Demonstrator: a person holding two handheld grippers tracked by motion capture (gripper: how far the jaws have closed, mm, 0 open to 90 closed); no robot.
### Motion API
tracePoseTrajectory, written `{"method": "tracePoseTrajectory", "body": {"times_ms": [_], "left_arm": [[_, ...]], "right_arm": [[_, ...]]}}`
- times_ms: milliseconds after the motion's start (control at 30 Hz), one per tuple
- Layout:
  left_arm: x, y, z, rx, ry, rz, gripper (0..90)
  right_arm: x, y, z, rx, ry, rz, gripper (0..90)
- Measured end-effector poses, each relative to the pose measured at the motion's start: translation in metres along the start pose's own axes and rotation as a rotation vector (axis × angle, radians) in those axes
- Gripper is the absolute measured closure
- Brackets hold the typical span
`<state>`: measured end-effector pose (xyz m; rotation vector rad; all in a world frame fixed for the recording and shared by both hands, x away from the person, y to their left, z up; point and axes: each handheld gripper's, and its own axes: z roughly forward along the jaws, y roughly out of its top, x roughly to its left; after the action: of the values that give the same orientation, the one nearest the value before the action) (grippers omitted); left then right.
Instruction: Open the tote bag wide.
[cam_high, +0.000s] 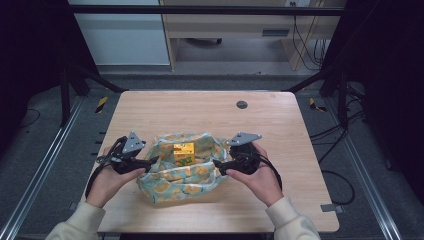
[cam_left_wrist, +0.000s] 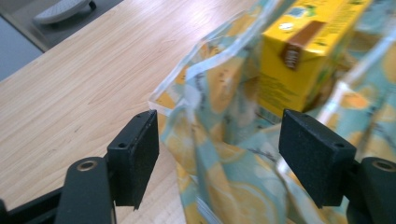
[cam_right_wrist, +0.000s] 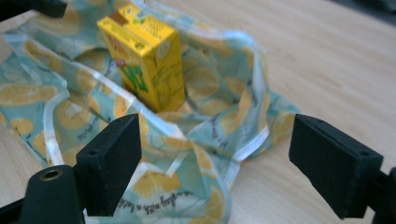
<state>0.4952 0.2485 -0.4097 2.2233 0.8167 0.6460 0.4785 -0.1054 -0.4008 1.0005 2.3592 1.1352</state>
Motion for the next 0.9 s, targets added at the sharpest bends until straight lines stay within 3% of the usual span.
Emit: {"method": "tracePoseTrajectory", "body": {"times_ms": [267,300,400,433,467,567,600,667,800,867,900], "left_arm": [[0.007,0.0,0.034,0.05,0.003,-0.005,28.5],[0.007,-0.001,0.043,0.061,-0.005,0.001,30.0],[0.007,-0.001,0.05,0.071,-0.013,0.009,35.0],[0.006,-0.001,0.055,0.08,-0.026,0.01,49.3],[0.005,0.0,0.056,0.079,-0.018,0.013,58.1],[0.007,0.003,0.053,0.068,-0.002,-0.001,74.7],[0.007,0.003,0.053,0.068,-0.002,-0.001,78.6],[0.008,0.011,0.045,0.022,0.011,-0.008,83.1],[0.014,0.02,0.036,-0.009,0.016,-0.028,84.3],[0.015,0.02,0.037,-0.008,0.016,-0.029,84.7],[0.015,0.019,0.041,0.018,0.018,-0.017,84.9]], "right_arm": [[0.01,-0.03,0.025,0.084,0.004,0.069,15.7],[0.013,-0.038,0.033,0.115,0.017,0.093,19.8],[0.015,-0.043,0.038,0.137,0.028,0.098,26.3],[0.017,-0.046,0.043,0.166,0.037,0.079,41.2],[0.018,-0.047,0.045,0.165,0.037,0.076,50.1],[0.017,-0.047,0.046,0.163,0.044,0.04,75.4],[0.017,-0.047,0.046,0.163,0.044,0.04,75.4],[0.012,-0.044,0.04,0.14,0.046,0.035,88.0],[-0.001,-0.039,0.024,0.109,0.013,0.021,89.4],[-0.008,-0.04,0.017,0.105,-0.008,0.01,89.6],[-0.011,-0.042,0.015,0.109,-0.018,-0.002,89.5]]}}
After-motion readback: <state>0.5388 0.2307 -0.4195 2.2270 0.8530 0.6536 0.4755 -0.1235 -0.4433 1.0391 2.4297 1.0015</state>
